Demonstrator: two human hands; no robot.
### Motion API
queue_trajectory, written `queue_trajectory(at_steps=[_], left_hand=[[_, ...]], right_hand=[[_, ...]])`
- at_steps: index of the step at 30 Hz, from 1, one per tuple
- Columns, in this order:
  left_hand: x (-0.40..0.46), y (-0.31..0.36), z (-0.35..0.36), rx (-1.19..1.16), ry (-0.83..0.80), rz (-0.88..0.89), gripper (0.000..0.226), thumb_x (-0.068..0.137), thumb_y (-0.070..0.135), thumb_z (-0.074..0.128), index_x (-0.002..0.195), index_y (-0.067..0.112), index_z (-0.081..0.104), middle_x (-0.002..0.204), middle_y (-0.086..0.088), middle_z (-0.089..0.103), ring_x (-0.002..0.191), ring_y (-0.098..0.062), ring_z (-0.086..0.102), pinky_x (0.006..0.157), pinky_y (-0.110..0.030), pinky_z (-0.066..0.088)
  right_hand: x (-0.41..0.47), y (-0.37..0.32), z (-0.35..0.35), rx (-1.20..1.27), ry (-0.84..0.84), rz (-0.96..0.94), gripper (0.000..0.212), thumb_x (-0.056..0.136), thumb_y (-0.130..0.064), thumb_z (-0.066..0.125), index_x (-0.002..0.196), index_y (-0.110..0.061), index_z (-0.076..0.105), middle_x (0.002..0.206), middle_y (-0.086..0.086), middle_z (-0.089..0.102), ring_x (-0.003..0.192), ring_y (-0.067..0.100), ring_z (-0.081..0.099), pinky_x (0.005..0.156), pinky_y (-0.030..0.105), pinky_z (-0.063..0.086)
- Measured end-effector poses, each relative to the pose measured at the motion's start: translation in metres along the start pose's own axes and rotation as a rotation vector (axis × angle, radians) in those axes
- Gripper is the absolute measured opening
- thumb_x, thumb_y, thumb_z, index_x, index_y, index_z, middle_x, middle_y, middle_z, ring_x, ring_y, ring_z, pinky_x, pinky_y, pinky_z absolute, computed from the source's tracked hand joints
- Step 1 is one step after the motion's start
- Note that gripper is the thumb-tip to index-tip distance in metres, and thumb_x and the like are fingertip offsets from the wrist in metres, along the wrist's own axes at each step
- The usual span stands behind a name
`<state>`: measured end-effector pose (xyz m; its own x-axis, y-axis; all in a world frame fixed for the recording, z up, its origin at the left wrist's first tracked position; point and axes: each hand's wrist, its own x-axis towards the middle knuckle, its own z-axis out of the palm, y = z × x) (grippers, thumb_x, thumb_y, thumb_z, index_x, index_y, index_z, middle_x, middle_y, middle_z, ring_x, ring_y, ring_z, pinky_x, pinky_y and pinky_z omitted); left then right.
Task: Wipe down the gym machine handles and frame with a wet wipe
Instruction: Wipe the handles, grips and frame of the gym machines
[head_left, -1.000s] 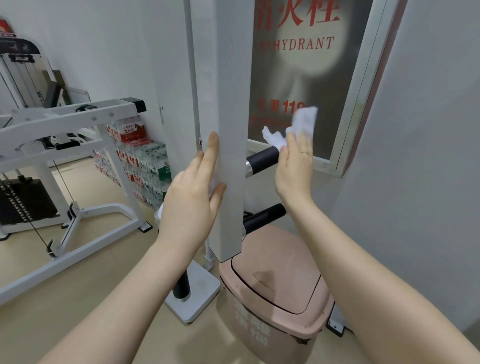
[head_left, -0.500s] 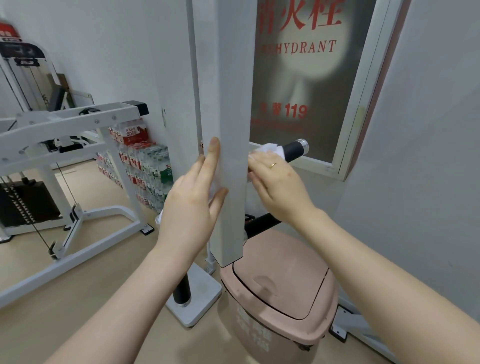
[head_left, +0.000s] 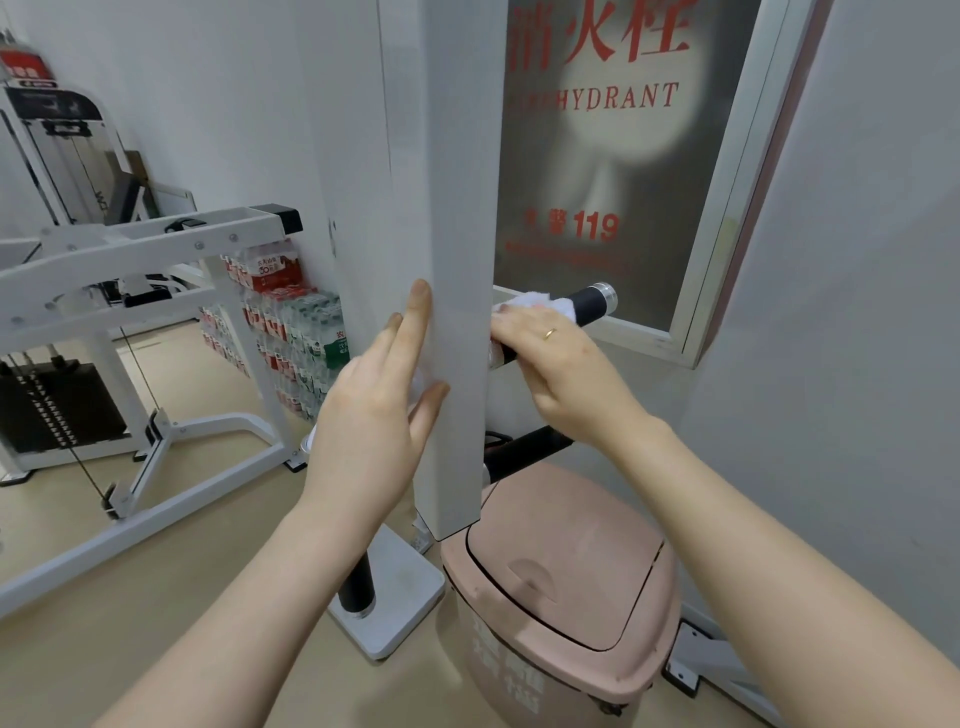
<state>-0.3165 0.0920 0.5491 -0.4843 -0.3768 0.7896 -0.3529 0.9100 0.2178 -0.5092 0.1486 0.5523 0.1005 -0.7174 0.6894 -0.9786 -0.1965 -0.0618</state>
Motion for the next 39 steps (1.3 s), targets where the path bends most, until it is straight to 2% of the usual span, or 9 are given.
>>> queue_trajectory(at_steps=[4,9,18,21,23,25,31,36,39], left_hand=[[0.001,-0.002,0.0,-0.009,0.0,0.014,0.077,0.08,0.018,0.057,0.144,0.02,0.014,0.118,-0.016,0.06,0.085,-0.036,0.058,0.071,-0.026,0.032],[0.0,-0.001,0.0,-0.016,-0.006,0.014,0.075,0.08,0.017,0.058,0.143,0.017,0.018,0.105,-0.015,0.062,0.082,-0.028,0.056,0.067,-0.021,0.032],[0.0,0.0,0.0,0.002,-0.004,0.004,0.076,0.081,0.021,0.057,0.143,0.024,0.012,0.118,-0.014,0.061,0.09,-0.031,0.059,0.074,-0.033,0.046],[0.0,-0.001,0.0,0.0,-0.005,0.001,0.076,0.081,0.02,0.056,0.143,0.024,0.012,0.117,-0.015,0.061,0.087,-0.032,0.058,0.074,-0.029,0.04],[0.001,-0.001,0.0,0.0,-0.009,-0.001,0.076,0.081,0.019,0.056,0.143,0.023,0.012,0.117,-0.017,0.061,0.086,-0.033,0.058,0.073,-0.028,0.038],[0.001,-0.002,0.0,0.0,-0.016,-0.003,0.076,0.082,0.02,0.055,0.143,0.023,0.01,0.122,-0.017,0.058,0.088,-0.034,0.059,0.074,-0.032,0.043],[0.0,-0.005,0.0,0.006,-0.038,0.008,0.075,0.082,0.02,0.055,0.143,0.022,0.013,0.119,-0.021,0.059,0.085,-0.038,0.058,0.068,-0.031,0.038],[0.002,-0.005,-0.002,-0.033,-0.043,0.024,0.074,0.082,0.02,0.053,0.143,0.025,0.011,0.12,-0.02,0.058,0.087,-0.038,0.058,0.07,-0.036,0.045],[0.002,-0.005,0.001,-0.042,-0.031,0.031,0.072,0.082,0.018,0.054,0.142,0.022,0.014,0.116,-0.02,0.059,0.088,-0.038,0.058,0.069,-0.035,0.044]], right_hand=[[-0.004,0.013,-0.009,-0.015,0.113,0.129,0.038,0.086,-0.013,0.038,0.117,-0.004,0.057,0.116,0.01,0.06,0.108,0.023,0.045,0.098,0.035,0.034],[0.001,0.006,-0.004,-0.007,-0.038,0.033,0.04,0.09,-0.019,0.032,0.118,-0.004,0.057,0.117,0.008,0.061,0.11,0.031,0.051,0.098,0.039,0.035],[-0.004,0.028,-0.005,0.101,0.257,0.523,0.035,0.099,-0.011,0.035,0.131,-0.007,0.05,0.141,0.008,0.046,0.14,0.021,0.025,0.109,0.022,0.015],[-0.003,0.023,-0.002,0.117,0.444,0.619,0.03,0.098,-0.011,0.038,0.121,-0.009,0.057,0.132,0.007,0.055,0.128,0.02,0.043,0.098,0.015,0.027],[-0.006,0.018,0.0,0.176,0.57,0.785,0.02,0.097,-0.011,0.041,0.107,-0.008,0.057,0.103,0.008,0.063,0.096,0.023,0.055,0.069,0.018,0.033],[-0.006,0.006,0.005,0.316,0.593,1.008,0.008,0.096,-0.013,0.041,0.094,-0.011,0.048,0.078,0.001,0.053,0.079,0.023,0.048,0.057,0.026,0.027],[0.0,-0.072,0.036,0.864,0.426,1.154,0.009,0.093,-0.016,0.041,0.085,-0.019,0.04,0.064,-0.006,0.043,0.056,0.006,0.045,0.052,0.022,0.036],[0.007,-0.054,0.014,0.725,0.63,1.287,0.014,0.092,-0.012,0.031,0.088,-0.017,0.043,0.071,-0.006,0.049,0.066,0.015,0.045,0.063,0.026,0.036],[0.005,-0.058,0.016,0.644,0.599,1.266,0.022,0.095,-0.013,0.027,0.09,-0.018,0.048,0.081,-0.003,0.052,0.081,0.023,0.048,0.072,0.03,0.038]])
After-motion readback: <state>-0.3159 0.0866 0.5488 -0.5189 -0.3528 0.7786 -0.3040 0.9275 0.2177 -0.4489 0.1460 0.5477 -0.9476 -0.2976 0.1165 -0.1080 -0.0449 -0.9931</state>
